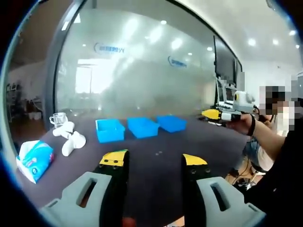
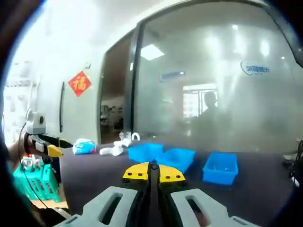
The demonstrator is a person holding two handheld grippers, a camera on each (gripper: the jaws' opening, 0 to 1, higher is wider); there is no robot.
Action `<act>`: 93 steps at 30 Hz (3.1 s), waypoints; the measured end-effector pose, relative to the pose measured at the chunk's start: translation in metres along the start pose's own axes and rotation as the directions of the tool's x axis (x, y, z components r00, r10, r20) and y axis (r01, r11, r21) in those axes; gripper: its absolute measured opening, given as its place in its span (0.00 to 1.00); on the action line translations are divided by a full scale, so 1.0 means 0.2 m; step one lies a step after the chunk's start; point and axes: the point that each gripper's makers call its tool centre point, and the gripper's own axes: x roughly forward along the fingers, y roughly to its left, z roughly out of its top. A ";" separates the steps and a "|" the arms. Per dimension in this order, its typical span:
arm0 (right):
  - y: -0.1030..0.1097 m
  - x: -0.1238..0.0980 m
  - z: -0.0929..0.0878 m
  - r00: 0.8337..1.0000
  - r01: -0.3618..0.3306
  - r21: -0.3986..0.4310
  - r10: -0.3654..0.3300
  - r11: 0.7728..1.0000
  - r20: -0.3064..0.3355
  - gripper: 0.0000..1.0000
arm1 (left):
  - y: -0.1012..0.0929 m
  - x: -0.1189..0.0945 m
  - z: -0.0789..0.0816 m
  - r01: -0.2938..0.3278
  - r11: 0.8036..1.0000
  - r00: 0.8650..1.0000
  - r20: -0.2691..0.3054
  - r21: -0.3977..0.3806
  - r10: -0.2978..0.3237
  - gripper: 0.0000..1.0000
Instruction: Sort the screws, nuts, and washers into the corresponding bins
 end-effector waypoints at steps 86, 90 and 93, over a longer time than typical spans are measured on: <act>0.16 0.08 -0.26 0.942 -0.286 -0.035 0.274 0.958 -0.195 0.26 | -0.03 -0.08 -0.02 0.020 1.000 1.000 -0.008 0.023 -0.020 0.41; 0.15 -0.02 -0.30 0.942 -0.278 -0.033 0.265 0.960 -0.205 0.26 | -0.03 -0.08 -0.02 0.016 1.000 1.000 -0.008 0.021 -0.016 0.41; 0.12 -0.09 -0.34 0.944 -0.261 -0.016 0.252 0.965 -0.214 0.26 | -0.03 -0.08 -0.03 0.011 1.000 1.000 -0.009 0.016 -0.010 0.41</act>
